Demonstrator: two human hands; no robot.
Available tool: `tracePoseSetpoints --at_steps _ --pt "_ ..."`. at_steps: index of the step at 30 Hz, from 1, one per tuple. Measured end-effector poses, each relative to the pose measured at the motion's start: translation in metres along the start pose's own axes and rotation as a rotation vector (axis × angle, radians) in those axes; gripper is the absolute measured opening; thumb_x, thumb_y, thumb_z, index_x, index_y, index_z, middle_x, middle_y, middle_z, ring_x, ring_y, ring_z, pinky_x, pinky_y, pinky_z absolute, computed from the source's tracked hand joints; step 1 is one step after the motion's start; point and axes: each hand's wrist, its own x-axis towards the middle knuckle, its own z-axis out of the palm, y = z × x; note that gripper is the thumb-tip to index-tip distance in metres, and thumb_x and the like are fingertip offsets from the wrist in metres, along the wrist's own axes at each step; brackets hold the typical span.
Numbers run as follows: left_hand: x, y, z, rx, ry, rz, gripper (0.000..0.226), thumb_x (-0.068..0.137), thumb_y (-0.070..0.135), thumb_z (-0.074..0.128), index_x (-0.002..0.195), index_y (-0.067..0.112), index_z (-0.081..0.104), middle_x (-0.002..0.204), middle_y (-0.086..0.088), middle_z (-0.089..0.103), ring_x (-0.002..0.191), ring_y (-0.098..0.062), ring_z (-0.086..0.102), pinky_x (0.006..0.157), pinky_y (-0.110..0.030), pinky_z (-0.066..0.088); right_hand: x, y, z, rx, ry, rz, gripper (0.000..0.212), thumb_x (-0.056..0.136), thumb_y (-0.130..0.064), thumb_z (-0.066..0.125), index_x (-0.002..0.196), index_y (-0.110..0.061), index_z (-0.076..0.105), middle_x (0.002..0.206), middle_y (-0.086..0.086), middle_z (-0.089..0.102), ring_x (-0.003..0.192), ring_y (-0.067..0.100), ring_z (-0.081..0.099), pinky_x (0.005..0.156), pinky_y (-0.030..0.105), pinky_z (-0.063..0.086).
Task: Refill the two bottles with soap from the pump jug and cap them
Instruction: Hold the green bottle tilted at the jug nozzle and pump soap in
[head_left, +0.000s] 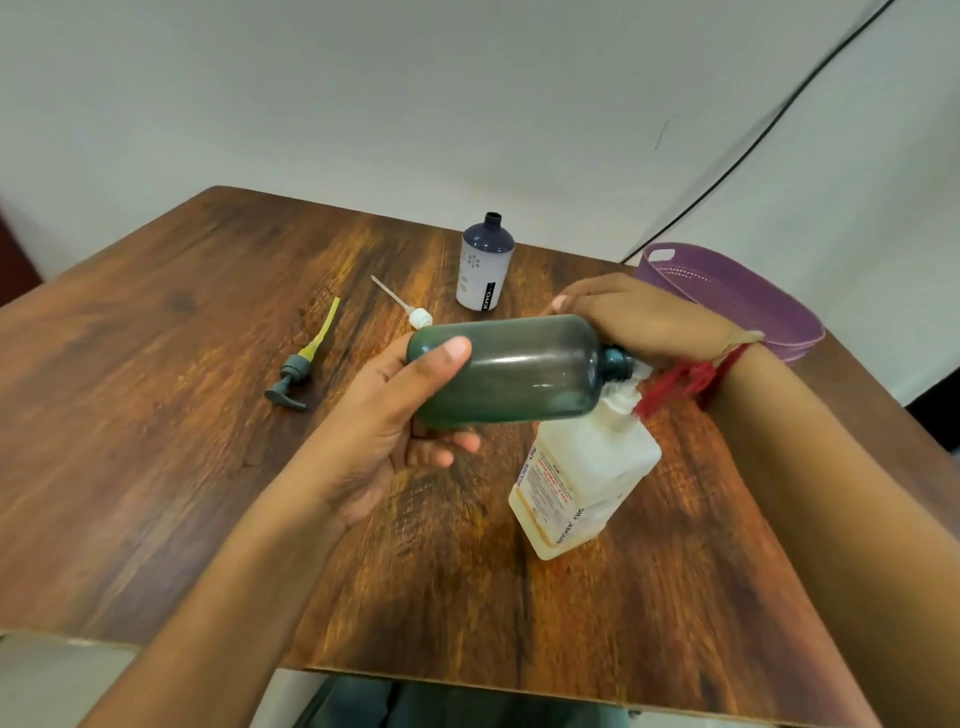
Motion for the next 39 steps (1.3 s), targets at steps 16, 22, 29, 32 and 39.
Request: tracePoseSetpoints --at_steps 16,22,29,32,39 --pt "-0.002 0.002 0.005 0.069 0.043 -0.039 0.043 0.08 0.065 0.053 0.107 0.033 0.062 0.086 0.004 0.071 0.038 -0.009 0.046 0.032 -0.013 0.038 -0.001 0.003 0.004 0.002 0.037 -0.016 0.029 0.093 -0.003 0.04 0.089 -0.011 0.067 0.094 0.006 0.065 0.083 0.016 0.056 0.076 0.027 0.048" --pt "-0.007 -0.003 -0.005 -0.091 -0.106 -0.078 0.064 0.055 0.036 0.069 0.116 0.018 0.056 0.065 -0.004 0.067 0.04 -0.009 0.051 0.033 -0.015 0.042 -0.011 0.01 0.012 0.121 0.113 0.011 0.028 0.094 -0.001 0.039 0.091 -0.006 0.067 0.095 0.014 0.064 0.069 0.011 0.053 0.059 0.015 0.049" --pt "-0.008 0.001 0.003 0.009 0.002 -0.062 0.058 0.077 0.064 0.048 0.117 0.024 0.055 0.081 -0.005 0.07 0.038 -0.008 0.051 0.033 -0.014 0.041 -0.006 0.003 0.002 -0.103 0.038 -0.021 0.028 0.098 -0.016 0.041 0.096 -0.004 0.066 0.099 0.012 0.065 0.09 0.022 0.057 0.09 0.04 0.045" --pt "-0.007 0.0 0.002 0.106 0.039 -0.045 0.061 0.078 0.072 0.041 0.117 0.027 0.055 0.088 -0.003 0.07 0.043 -0.012 0.053 0.036 -0.016 0.044 -0.009 0.011 0.016 0.059 0.074 0.01 0.03 0.099 -0.01 0.038 0.084 -0.012 0.064 0.088 0.007 0.062 0.073 0.013 0.055 0.073 0.024 0.051" --pt "-0.01 0.002 0.012 0.082 0.058 -0.003 0.065 0.069 0.069 0.041 0.111 0.022 0.058 0.077 -0.002 0.065 0.041 -0.008 0.048 0.034 -0.013 0.04 -0.013 -0.004 -0.004 -0.181 -0.022 -0.003 0.032 0.1 -0.025 0.04 0.098 -0.005 0.065 0.09 0.005 0.061 0.089 0.022 0.056 0.093 0.041 0.043"
